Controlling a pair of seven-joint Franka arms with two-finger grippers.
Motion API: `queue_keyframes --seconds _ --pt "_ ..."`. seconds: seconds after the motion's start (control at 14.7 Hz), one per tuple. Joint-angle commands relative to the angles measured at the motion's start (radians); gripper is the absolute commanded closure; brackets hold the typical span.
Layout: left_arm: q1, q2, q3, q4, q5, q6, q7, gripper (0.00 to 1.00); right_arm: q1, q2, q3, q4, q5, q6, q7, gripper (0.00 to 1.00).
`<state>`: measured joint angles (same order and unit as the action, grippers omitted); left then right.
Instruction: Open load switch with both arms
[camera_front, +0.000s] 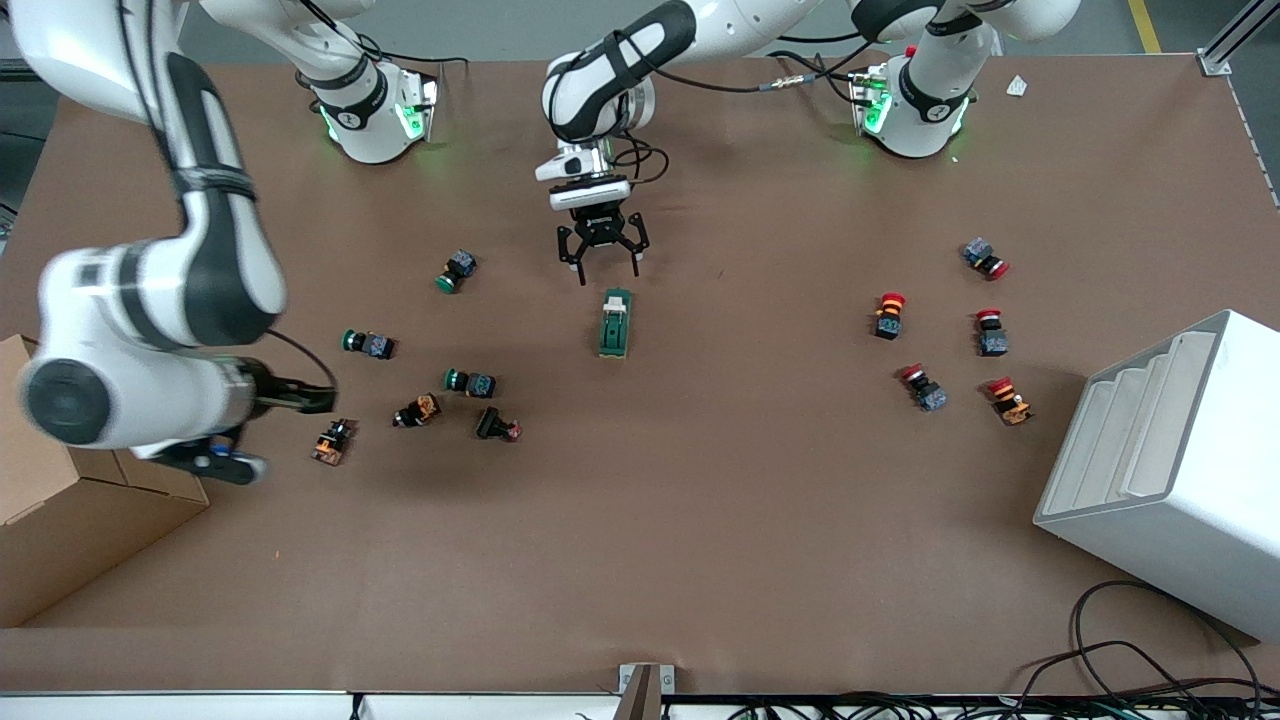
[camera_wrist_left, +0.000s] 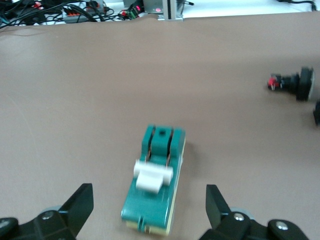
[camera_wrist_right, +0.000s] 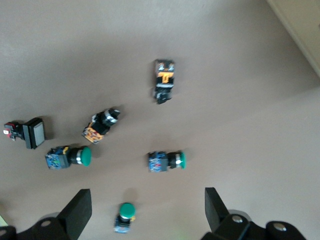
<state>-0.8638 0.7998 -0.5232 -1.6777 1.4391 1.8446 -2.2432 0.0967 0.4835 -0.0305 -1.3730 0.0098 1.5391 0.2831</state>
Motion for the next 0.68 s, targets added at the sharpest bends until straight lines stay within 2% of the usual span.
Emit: queue_keyframes --seconds 0.0,0.14,0.27,0.41,0.61 --pt "0.087 -0.065 -0.044 0.042 -0.119 0.010 0.120 0.01 -0.063 -0.077 0.024 -0.024 -0.034 -0.002 -0.126 0.00" --pt "0.175 -0.144 -0.081 0.049 -0.231 0.013 0.280 0.01 -0.086 -0.108 0.024 -0.012 -0.083 -0.002 -0.195 0.00" --pt "0.264 -0.220 -0.098 0.062 -0.357 0.025 0.431 0.01 -0.121 -0.118 0.024 0.023 -0.090 -0.025 -0.249 0.00" --pt "0.342 -0.261 -0.101 0.133 -0.484 0.033 0.581 0.01 -0.153 -0.117 0.024 0.084 -0.085 -0.091 -0.277 0.00" --pt "0.472 -0.329 -0.100 0.211 -0.678 0.028 0.808 0.00 -0.202 -0.117 0.029 0.103 -0.074 -0.115 -0.295 0.00"
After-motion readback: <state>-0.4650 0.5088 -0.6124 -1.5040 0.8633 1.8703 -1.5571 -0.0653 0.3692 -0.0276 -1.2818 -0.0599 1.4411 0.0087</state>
